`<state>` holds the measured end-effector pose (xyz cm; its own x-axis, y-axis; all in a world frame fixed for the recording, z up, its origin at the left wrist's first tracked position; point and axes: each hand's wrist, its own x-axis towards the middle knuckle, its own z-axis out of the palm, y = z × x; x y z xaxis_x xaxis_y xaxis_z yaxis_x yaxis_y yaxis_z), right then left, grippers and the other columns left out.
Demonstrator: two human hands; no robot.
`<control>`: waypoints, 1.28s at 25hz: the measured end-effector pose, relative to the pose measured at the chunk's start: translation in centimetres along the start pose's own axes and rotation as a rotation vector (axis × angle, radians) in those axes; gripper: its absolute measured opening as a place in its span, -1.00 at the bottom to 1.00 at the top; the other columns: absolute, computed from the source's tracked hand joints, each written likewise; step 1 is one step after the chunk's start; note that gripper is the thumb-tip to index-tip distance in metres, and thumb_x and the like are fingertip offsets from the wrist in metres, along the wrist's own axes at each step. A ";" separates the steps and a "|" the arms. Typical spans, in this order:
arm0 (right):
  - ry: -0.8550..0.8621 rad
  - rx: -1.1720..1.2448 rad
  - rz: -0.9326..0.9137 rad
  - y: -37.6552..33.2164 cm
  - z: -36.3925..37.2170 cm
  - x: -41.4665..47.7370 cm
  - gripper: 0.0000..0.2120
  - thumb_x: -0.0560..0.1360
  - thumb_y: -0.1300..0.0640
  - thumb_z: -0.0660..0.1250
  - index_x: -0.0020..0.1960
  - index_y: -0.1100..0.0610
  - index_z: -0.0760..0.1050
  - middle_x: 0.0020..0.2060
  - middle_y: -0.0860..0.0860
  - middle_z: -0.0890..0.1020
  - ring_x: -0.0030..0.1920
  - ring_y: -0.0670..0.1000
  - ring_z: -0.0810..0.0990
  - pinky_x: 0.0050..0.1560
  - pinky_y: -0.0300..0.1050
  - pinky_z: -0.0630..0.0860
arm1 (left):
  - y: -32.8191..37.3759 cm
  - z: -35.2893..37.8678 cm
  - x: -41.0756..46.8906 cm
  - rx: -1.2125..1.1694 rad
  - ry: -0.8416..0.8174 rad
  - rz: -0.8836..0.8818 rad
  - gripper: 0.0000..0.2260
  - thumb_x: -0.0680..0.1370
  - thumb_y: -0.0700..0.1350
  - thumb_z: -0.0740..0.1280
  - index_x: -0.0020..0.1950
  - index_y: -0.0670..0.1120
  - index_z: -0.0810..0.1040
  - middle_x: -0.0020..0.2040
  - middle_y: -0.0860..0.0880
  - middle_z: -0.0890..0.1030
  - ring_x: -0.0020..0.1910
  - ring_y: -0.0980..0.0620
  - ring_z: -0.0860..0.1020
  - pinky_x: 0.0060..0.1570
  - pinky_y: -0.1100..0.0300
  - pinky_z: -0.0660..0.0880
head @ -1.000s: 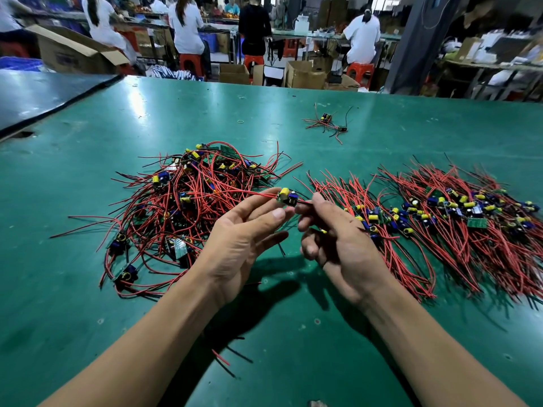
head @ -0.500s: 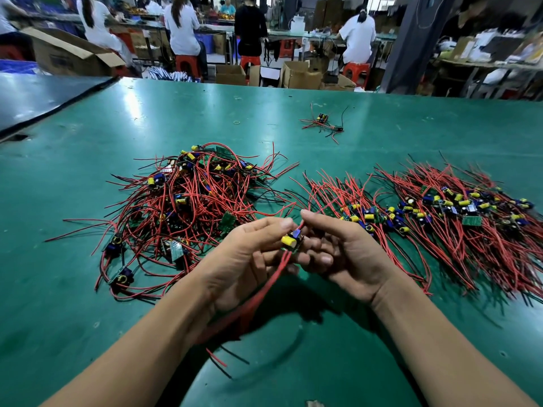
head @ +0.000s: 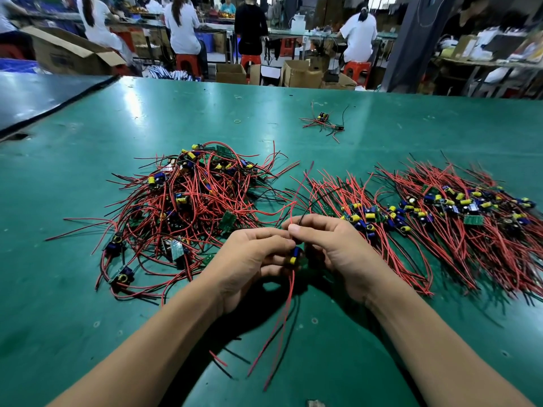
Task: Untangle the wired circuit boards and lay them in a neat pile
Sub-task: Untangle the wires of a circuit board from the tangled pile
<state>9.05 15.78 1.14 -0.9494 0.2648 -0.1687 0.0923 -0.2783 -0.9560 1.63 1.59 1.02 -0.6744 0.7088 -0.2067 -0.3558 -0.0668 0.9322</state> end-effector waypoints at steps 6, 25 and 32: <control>0.092 -0.211 -0.112 0.3 0.3 0.0 -0.85 0.51 0.08 0.47 -0.13 0.14 0.57 -0.33 0.01 0.64 -0.41 -0.10 0.56 -0.46 -0.25 0.51 | -0.2 0.1 -0.2 0.066 0.006 0.041 -0.86 0.55 -0.31 0.32 -0.16 -0.21 0.65 -0.24 -0.22 0.65 -0.38 -0.10 0.65 -0.34 0.16 0.63; 0.370 0.026 -0.106 -0.5 -1.3 1.1 -0.65 0.57 -0.06 0.36 -0.29 0.14 0.61 -0.53 -0.06 0.28 -0.60 -0.13 0.15 -0.59 -0.30 0.10 | -0.5 1.1 -0.7 0.219 -0.119 0.064 -0.82 0.53 -0.32 0.34 -0.27 -0.17 0.58 -0.37 -0.12 0.58 -0.47 -0.03 0.55 -0.49 0.27 0.45; 0.282 0.278 0.029 -1.1 -0.9 1.2 -0.64 0.60 -0.03 0.31 -0.28 0.17 0.46 -0.54 -0.07 0.31 -0.68 -0.18 0.16 -0.66 -0.32 0.12 | -1.1 1.1 -0.8 0.366 -0.064 0.189 -0.81 0.54 -0.15 0.41 -0.18 -0.25 0.58 -0.34 -0.25 0.58 -0.37 -0.11 0.50 -0.32 0.08 0.42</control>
<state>8.03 17.26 1.78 -0.8244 0.4857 -0.2907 -0.0038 -0.5183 -0.8552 3.20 1.86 0.51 -0.6603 0.7509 -0.0136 0.0319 0.0461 0.9984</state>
